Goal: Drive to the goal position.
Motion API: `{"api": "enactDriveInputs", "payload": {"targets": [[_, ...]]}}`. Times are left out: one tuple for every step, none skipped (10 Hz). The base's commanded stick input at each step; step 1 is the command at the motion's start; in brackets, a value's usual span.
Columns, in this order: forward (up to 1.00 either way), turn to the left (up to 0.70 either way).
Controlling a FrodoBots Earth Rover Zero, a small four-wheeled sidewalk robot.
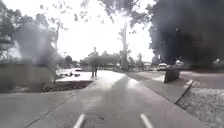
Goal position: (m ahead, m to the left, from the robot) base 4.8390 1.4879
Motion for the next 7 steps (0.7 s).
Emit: {"api": "enactDriveInputs", "payload": {"targets": [[1.0, 0.0], [1.0, 0.0], [1.0, 0.0], [1.0, 0.0], [1.0, 0.0], [1.0, 0.0], [1.0, 0.0]]}}
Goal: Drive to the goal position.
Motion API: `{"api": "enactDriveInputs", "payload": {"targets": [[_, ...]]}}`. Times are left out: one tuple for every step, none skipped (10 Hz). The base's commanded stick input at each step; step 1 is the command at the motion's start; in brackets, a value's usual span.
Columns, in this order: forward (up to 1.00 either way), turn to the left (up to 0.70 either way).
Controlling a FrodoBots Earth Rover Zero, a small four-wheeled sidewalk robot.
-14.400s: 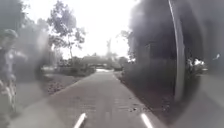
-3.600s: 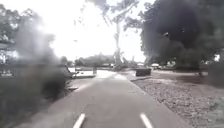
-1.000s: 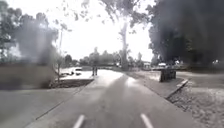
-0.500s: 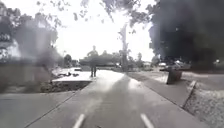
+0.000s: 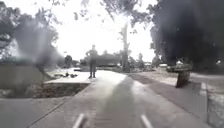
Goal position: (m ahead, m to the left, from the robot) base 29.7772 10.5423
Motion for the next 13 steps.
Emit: {"api": "enactDriveInputs", "payload": {"targets": [[1.0, 0.0], [1.0, 0.0], [1.0, 0.0], [1.0, 0.0], [1.0, 0.0], [1.0, 0.0], [1.0, 0.0], [1.0, 0.0], [1.0, 0.0], [1.0, 0.0], [1.0, 0.0], [1.0, 0.0], [1.0, -0.11]]}}
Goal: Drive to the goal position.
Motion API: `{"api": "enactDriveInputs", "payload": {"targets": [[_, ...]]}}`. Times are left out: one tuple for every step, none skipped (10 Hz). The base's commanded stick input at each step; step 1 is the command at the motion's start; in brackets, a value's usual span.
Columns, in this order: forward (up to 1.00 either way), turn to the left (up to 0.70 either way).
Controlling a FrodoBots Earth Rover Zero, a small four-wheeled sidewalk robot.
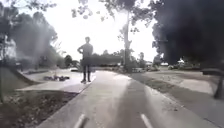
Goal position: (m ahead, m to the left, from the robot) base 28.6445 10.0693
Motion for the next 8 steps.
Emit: {"api": "enactDriveInputs", "payload": {"targets": [[1.0, -0.26], [1.0, 0.0], [1.0, 0.0], [1.0, 0.0], [1.0, 0.0], [1.0, 0.0], [1.0, 0.0], [1.0, 0.0]]}}
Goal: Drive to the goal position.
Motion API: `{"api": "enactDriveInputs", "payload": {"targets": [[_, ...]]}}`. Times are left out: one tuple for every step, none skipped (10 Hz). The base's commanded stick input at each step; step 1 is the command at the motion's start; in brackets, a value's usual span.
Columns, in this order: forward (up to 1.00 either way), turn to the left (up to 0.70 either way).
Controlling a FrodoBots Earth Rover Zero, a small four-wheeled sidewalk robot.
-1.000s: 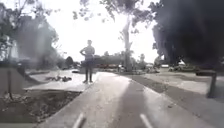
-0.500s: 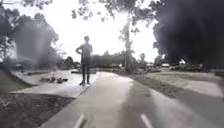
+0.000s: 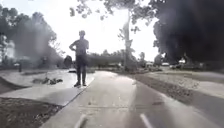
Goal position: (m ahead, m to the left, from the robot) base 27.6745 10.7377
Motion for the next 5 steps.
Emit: {"api": "enactDriveInputs", "payload": {"targets": [[1.0, 0.0], [1.0, 0.0], [1.0, 0.0], [1.0, 0.0], [1.0, 0.0]]}}
